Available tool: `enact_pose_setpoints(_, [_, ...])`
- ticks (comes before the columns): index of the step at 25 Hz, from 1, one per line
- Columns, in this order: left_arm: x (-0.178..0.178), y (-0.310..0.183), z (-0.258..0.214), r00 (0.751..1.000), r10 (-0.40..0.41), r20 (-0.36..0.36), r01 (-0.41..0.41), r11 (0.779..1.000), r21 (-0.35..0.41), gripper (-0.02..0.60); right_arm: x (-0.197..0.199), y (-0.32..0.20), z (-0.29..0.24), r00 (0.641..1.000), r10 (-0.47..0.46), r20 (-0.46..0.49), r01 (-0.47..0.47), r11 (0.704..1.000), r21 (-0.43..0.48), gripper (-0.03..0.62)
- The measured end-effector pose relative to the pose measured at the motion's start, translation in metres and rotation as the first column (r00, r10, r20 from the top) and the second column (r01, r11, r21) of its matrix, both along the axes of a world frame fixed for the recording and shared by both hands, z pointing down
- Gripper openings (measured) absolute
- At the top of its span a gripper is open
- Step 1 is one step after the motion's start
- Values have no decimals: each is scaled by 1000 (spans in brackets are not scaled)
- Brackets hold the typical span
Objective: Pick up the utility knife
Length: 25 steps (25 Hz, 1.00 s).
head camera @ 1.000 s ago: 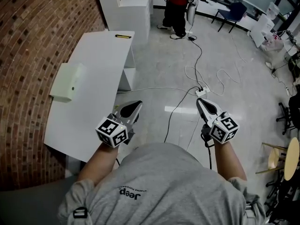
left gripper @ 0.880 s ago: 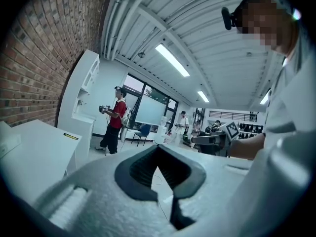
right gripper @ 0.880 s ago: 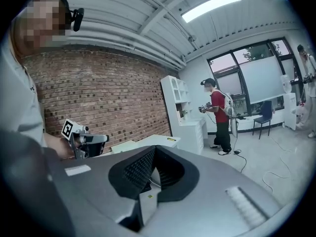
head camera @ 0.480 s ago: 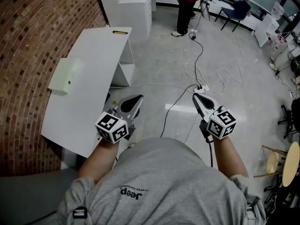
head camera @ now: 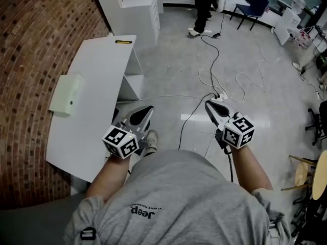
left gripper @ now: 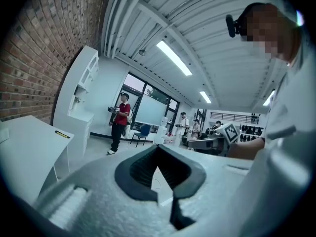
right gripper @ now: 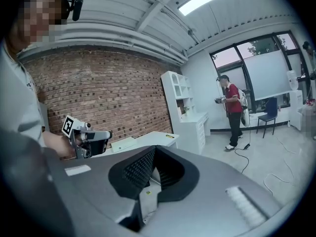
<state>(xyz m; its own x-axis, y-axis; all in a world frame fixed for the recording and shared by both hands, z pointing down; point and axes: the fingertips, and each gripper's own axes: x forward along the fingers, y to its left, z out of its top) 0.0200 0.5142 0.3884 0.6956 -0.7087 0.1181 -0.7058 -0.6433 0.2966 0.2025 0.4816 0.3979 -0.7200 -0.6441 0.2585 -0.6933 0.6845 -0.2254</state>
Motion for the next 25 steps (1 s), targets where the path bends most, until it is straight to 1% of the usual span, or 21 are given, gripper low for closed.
enact_pose_setpoints(3, [-17,-38,10,999,33,-14,-33,999,-2,0,-20,-38,8,1000,17,-5,-17,1000,-6,9])
enact_pose_setpoints(6, [-43,-88,17,998,65,-12,-65,998,11,0,-48,-86,12,999,41,-8,-41,999,2,9])
enact_pose_setpoints(11, [-83,-183,15,990,138,-5,-138,990,10,0,-102,-176,-6,997,71,16,-72,997,36,9])
enact_pose_setpoints(15, [-114,-248,9,982,189,9,-189,982,14,0,-140,-244,-18,995,92,24,-93,994,53,9])
enact_pose_setpoints(20, [-148,-317,10,982,188,4,-188,982,7,0,-167,-308,-17,994,109,14,-109,993,44,9])
enact_pose_setpoints(25, [-166,-369,17,986,165,-1,-165,986,-1,0,-171,-356,-7,993,120,-2,-120,992,25,9])
